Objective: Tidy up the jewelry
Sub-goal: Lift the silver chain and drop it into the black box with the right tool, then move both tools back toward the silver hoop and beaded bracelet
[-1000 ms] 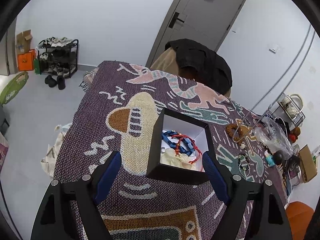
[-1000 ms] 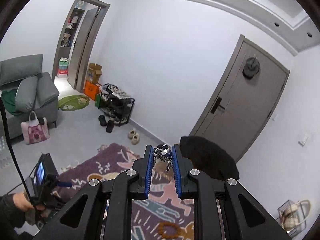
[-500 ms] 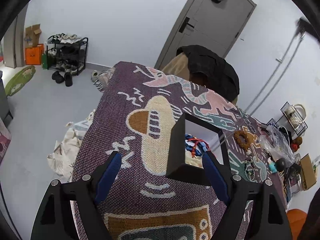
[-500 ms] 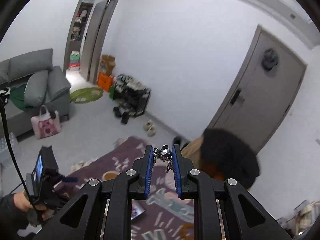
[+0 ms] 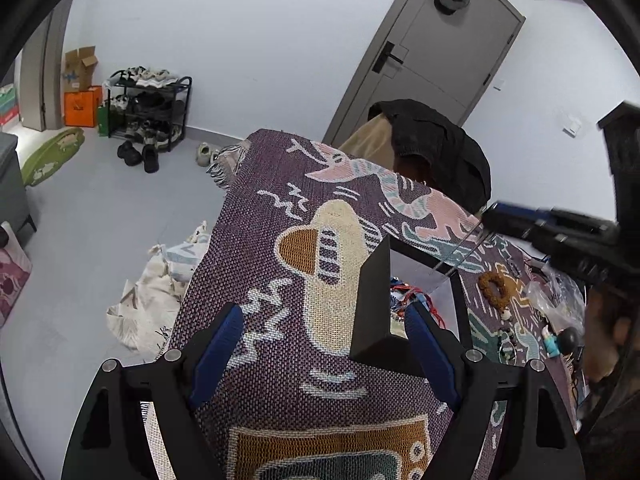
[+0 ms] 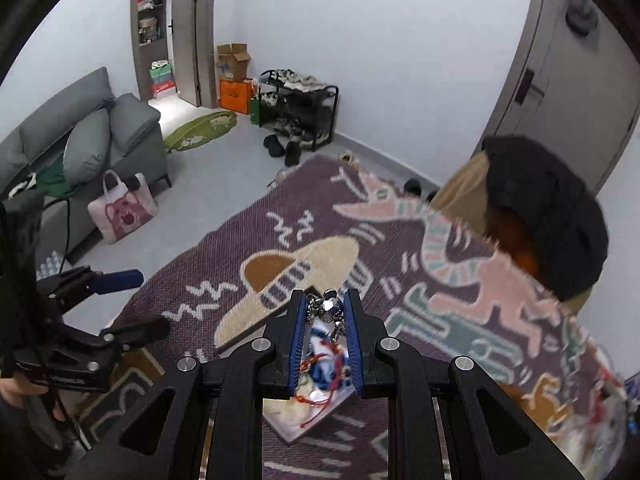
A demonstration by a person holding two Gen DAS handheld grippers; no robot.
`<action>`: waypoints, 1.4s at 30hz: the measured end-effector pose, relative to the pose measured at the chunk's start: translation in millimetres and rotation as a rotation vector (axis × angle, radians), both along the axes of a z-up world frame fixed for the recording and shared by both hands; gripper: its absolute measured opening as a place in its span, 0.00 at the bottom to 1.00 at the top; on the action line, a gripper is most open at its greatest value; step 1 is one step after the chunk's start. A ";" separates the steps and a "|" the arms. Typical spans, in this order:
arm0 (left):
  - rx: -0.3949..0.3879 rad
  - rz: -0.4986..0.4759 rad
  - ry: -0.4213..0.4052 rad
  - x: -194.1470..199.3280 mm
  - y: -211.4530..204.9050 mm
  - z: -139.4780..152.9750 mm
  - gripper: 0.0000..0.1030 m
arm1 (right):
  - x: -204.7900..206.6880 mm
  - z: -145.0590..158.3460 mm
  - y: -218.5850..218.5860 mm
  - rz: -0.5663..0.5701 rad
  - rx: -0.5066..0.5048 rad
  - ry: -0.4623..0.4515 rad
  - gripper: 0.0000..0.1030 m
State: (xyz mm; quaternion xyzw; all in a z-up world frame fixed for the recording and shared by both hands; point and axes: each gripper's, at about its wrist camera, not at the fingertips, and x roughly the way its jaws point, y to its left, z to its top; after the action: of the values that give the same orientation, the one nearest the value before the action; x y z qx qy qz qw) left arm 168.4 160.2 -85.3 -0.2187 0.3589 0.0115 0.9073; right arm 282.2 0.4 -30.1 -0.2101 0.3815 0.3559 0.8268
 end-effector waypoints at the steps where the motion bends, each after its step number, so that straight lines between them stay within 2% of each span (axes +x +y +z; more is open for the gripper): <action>1: 0.001 0.001 0.001 0.6 -0.1 0.1 0.81 | 1.7 -2.8 0.5 0.001 0.005 0.016 0.19; 2: 0.001 0.002 0.006 1.5 -0.4 -0.6 0.81 | 5.2 -6.5 -3.2 -0.004 0.023 0.050 0.27; 3: 0.000 0.003 0.009 2.2 -0.5 -1.1 0.81 | 5.9 -8.1 -4.2 -0.015 0.032 0.064 0.49; 4: 0.000 0.007 0.012 3.0 -0.5 -1.2 0.81 | 7.0 -7.6 -9.8 -0.034 0.047 0.067 0.61; 5: 0.004 0.011 0.012 3.6 -1.2 -0.6 0.81 | 7.0 -4.7 -15.3 -0.047 0.066 0.059 0.77; 6: 0.008 0.010 0.008 4.1 -2.2 0.9 0.81 | 6.0 -1.2 -20.8 -0.054 0.082 0.054 0.82; 10: 0.025 -0.002 -0.009 7.4 -9.8 8.3 0.81 | 1.4 12.3 -53.3 -0.095 0.135 0.052 0.82; 14: 0.028 -0.029 -0.026 15.0 -23.7 15.0 0.81 | -1.9 22.2 -103.3 -0.184 0.174 0.037 0.82; 20: 0.045 -0.098 -0.035 25.0 -56.8 20.9 0.81 | -5.9 26.1 -159.2 -0.276 0.196 0.017 0.82; 25: 0.073 -0.170 -0.042 33.1 -90.1 28.3 0.81 | -14.2 19.9 -202.0 -0.335 0.222 0.008 0.82; 33: 0.113 -0.286 -0.044 46.7 -147.5 33.0 0.81 | -26.0 -3.3 -267.3 -0.444 0.317 0.053 0.82; 42: 0.151 -0.397 -0.010 62.9 -208.3 22.5 0.81 | -51.0 -18.8 -330.2 -0.544 0.424 0.062 0.81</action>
State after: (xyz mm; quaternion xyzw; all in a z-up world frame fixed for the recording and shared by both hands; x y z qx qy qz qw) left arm 231.3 -48.1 -62.8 -0.0752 0.3886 -0.1418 0.9073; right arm 231.1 -329.7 -48.9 0.0868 0.3658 0.2000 0.9048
